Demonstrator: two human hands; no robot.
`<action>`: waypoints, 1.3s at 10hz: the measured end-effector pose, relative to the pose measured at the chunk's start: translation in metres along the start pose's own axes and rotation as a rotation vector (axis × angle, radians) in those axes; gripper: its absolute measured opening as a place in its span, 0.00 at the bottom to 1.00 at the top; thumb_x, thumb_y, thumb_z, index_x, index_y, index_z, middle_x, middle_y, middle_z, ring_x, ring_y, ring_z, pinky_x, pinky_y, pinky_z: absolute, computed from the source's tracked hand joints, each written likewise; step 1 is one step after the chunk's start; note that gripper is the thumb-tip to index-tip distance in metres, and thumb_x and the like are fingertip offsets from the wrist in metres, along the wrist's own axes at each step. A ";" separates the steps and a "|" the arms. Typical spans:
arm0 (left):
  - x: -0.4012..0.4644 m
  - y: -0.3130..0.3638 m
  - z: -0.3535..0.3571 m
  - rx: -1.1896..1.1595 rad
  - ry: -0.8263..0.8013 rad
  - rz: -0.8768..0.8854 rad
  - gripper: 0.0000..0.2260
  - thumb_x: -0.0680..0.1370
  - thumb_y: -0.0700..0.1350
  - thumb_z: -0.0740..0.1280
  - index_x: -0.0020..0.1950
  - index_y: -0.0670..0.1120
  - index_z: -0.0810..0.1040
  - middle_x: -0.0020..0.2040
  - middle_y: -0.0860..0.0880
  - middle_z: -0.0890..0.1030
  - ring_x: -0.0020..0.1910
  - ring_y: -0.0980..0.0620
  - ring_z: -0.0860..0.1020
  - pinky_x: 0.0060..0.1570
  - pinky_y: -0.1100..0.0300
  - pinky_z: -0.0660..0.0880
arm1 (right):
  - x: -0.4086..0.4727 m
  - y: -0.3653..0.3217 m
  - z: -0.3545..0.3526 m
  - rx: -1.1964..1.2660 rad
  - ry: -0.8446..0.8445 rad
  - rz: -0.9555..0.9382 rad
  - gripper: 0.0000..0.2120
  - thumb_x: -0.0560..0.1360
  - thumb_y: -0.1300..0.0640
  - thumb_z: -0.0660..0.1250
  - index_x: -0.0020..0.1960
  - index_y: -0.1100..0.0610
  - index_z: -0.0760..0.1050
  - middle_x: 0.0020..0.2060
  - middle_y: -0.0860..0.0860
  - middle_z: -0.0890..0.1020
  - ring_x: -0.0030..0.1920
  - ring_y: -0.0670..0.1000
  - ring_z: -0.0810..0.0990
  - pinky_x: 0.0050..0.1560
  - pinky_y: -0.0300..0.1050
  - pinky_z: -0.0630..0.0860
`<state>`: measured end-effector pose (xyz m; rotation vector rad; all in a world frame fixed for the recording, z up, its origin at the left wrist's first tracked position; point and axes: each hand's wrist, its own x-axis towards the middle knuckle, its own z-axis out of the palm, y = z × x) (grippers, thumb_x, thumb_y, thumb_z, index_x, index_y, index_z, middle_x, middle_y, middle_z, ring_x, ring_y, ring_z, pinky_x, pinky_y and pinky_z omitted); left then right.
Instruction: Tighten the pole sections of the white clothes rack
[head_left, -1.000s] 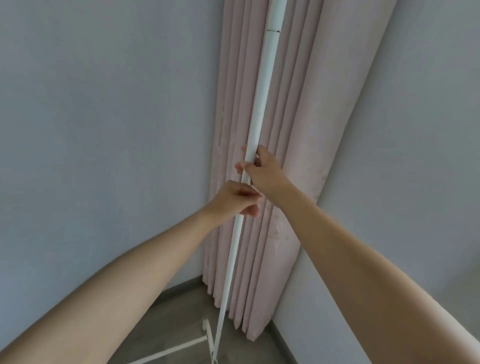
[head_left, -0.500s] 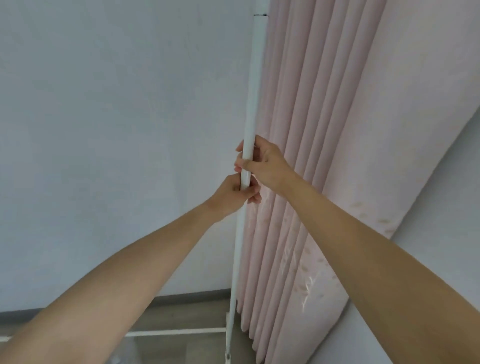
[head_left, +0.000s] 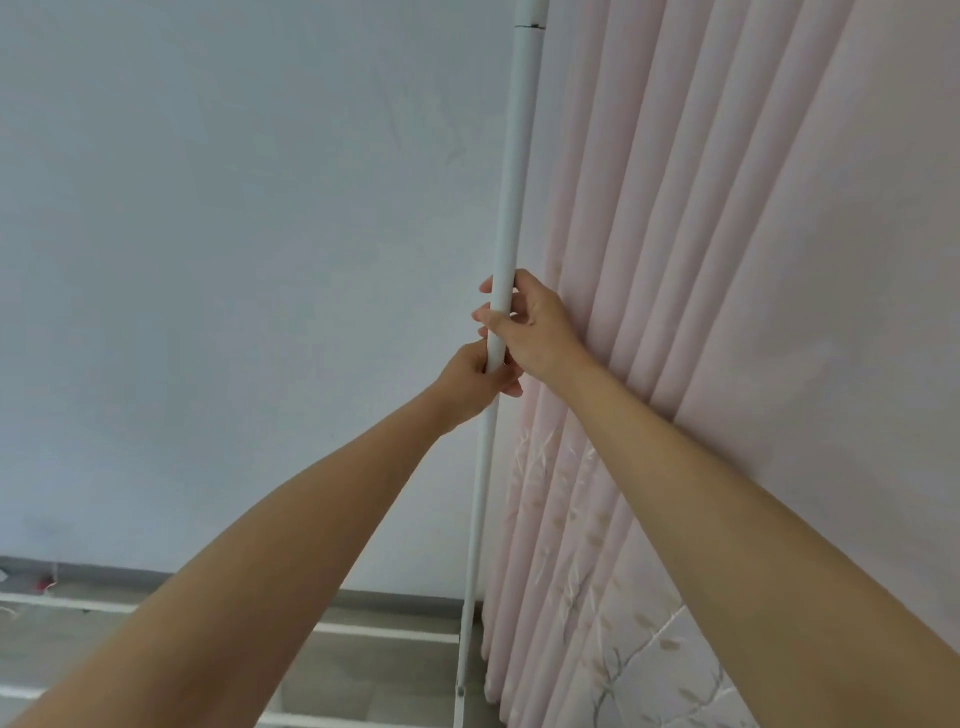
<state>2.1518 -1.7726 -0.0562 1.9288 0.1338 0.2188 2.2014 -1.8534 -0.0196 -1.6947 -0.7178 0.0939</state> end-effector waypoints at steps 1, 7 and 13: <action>0.010 0.002 0.000 -0.015 -0.023 0.017 0.05 0.78 0.38 0.59 0.47 0.40 0.74 0.37 0.47 0.77 0.40 0.52 0.77 0.25 0.78 0.69 | 0.007 0.000 -0.003 0.001 0.045 -0.017 0.08 0.73 0.64 0.64 0.47 0.53 0.70 0.41 0.54 0.79 0.40 0.53 0.79 0.47 0.46 0.79; 0.019 -0.020 -0.010 0.007 -0.256 -0.038 0.06 0.78 0.41 0.60 0.48 0.40 0.75 0.36 0.48 0.78 0.39 0.53 0.78 0.38 0.62 0.70 | -0.006 0.003 0.004 0.013 0.066 0.002 0.07 0.74 0.61 0.63 0.47 0.50 0.71 0.37 0.48 0.80 0.39 0.49 0.80 0.42 0.36 0.78; -0.049 0.000 -0.007 -0.111 -0.057 -0.123 0.19 0.74 0.36 0.66 0.64 0.39 0.70 0.61 0.39 0.77 0.53 0.48 0.75 0.51 0.58 0.69 | -0.057 0.002 0.009 -0.152 0.203 0.224 0.15 0.74 0.62 0.61 0.60 0.58 0.70 0.47 0.50 0.77 0.46 0.50 0.75 0.40 0.35 0.74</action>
